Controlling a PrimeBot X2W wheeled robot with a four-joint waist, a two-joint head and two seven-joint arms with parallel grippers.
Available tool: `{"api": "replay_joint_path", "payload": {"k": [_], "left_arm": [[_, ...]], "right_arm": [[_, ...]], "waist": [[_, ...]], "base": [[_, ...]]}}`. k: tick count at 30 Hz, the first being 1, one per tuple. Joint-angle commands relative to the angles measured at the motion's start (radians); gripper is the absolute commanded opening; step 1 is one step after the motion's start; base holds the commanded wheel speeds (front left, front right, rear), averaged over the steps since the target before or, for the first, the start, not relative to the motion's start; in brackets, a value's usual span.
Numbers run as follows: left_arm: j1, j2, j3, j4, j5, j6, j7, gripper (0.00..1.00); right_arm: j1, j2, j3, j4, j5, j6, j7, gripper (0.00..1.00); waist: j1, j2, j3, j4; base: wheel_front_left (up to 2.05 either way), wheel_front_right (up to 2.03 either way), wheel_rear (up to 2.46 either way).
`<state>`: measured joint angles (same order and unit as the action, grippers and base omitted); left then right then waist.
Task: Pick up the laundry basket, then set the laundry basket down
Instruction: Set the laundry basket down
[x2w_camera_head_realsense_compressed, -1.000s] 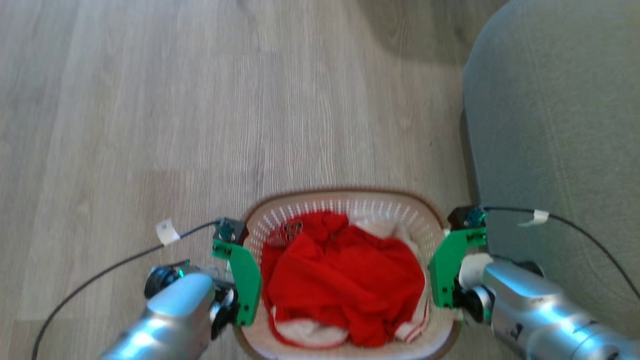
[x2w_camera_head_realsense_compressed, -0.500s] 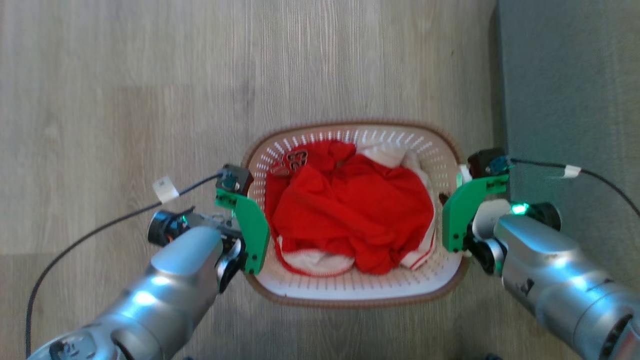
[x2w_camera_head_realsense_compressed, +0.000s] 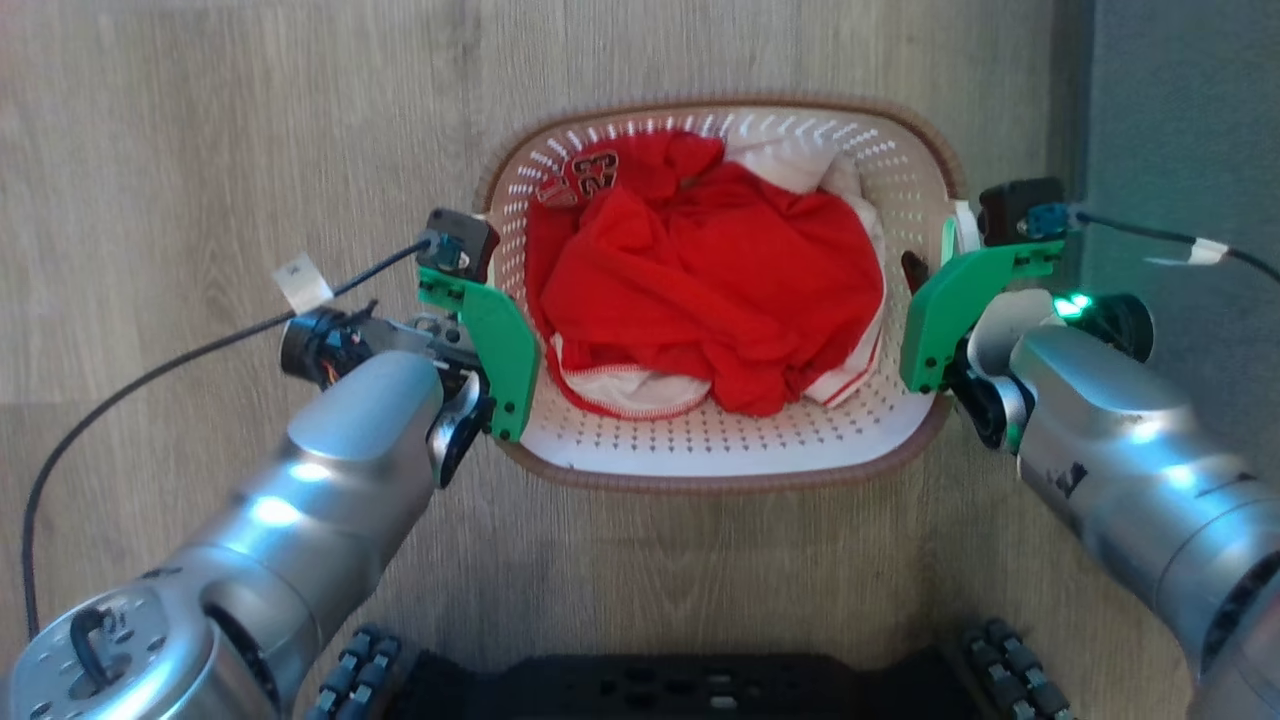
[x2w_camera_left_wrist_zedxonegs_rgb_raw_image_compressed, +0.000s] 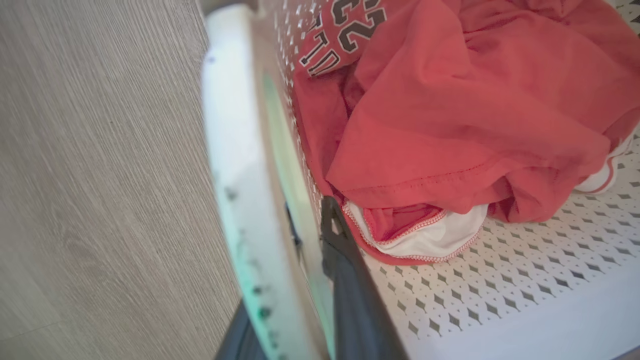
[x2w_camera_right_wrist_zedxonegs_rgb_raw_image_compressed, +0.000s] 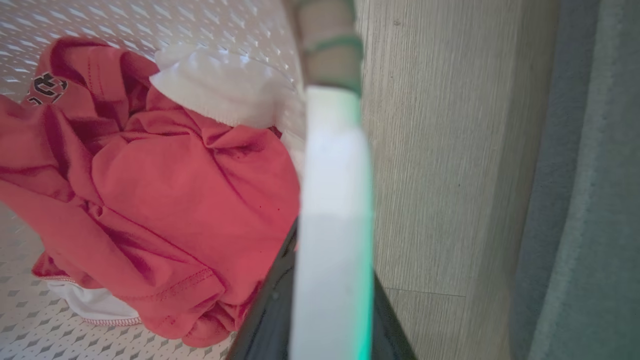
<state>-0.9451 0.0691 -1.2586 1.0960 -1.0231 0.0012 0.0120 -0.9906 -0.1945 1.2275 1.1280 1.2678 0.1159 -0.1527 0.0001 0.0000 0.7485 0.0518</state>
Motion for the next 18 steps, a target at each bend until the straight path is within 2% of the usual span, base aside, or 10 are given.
{"api": "replay_joint_path", "payload": {"k": [1, 9, 18], "left_arm": [[-0.016, -0.019, -0.012, -0.040, 0.026, -0.007, -0.015, 0.00], [-0.057, -0.019, -0.016, -0.045, 0.028, 0.019, -0.069, 0.00], [-0.082, -0.019, -0.019, -0.044, 0.026, 0.018, -0.080, 0.00]], "right_arm": [[0.015, 0.037, 0.017, -0.021, -0.018, 0.015, -0.014, 0.00], [-0.016, 0.039, 0.020, -0.007, -0.010, 0.015, -0.024, 0.00], [-0.037, 0.036, 0.026, 0.006, -0.009, 0.015, -0.036, 0.00]], "waist": [[-0.0001, 0.0000, 0.028, 0.003], [-0.0001, 0.0000, 0.096, 0.012], [-0.0001, 0.0000, 0.139, 0.019]], "base": [[0.00, 0.00, 0.00], [0.00, 0.00, 0.00], [0.00, 0.00, 0.00]]}}
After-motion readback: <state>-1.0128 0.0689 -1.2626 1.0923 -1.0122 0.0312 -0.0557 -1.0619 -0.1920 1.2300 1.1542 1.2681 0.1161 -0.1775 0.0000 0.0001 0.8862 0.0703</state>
